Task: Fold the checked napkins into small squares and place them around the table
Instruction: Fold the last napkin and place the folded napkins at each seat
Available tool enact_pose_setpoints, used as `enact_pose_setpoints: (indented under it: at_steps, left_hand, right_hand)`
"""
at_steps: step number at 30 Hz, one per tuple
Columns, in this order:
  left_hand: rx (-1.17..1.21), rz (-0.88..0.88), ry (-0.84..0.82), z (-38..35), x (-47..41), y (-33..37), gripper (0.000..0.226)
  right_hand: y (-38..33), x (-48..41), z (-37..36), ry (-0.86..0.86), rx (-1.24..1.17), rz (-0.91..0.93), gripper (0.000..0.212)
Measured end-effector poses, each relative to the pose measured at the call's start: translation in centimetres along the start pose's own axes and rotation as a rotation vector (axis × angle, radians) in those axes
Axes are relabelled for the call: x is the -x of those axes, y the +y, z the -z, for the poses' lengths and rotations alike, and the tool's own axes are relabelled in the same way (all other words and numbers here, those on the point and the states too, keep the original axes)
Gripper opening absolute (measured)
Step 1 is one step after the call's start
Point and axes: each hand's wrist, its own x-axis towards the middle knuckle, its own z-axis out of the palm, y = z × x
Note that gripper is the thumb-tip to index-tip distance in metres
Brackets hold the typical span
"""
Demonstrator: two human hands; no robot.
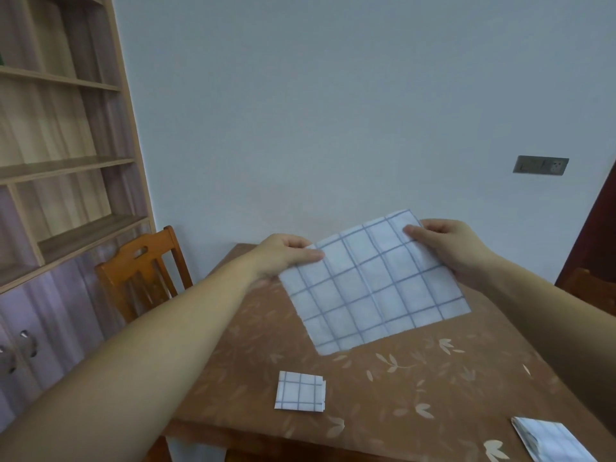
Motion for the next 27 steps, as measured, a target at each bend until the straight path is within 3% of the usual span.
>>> enact_pose_setpoints:
  at_steps: [2,4,6,9,13,17,22,27]
  left_hand:
    - [0.267,0.007,0.024,-0.3,0.2,0.1,0.007]
    - [0.492,0.03,-0.035,-0.7,0.3,0.3,0.025]
    - [0.521,0.059,-0.069,-1.4,0.5,0.4,0.027]
    - [0.368,0.062,0.081,-2.4,-0.3,0.1,0.029]
    - [0.206,-0.016,0.269,-2.7,-0.9,-0.2,0.02]
    - [-0.052,-0.152,0.323,-2.5,-0.9,0.0,0.006]
    - [-0.203,-0.218,0.171,-2.6,-0.5,1.4,0.006]
    - [-0.42,-0.213,-0.008,-4.0,-0.4,2.8,0.008]
  right_hand:
    - [0.1,-0.1,0.2,0.017,-0.137,-0.035,0.019]
    - [0.2,-0.3,0.3,0.06,-0.242,-0.072,0.017]
    - [0.6,-0.6,0.2,0.122,-0.297,-0.11,0.016]
    - [1.7,-0.9,0.3,0.149,-0.283,-0.138,0.019]
    - [2.8,-0.2,1.1,-0.108,-0.197,-0.223,0.03]
    - [3.9,0.0,2.2,-0.187,-0.137,-0.276,0.026]
    - [5.0,0.9,3.4,-0.323,0.052,-0.4,0.028]
    - [3.6,1.5,1.3,-0.368,0.197,-0.16,0.038]
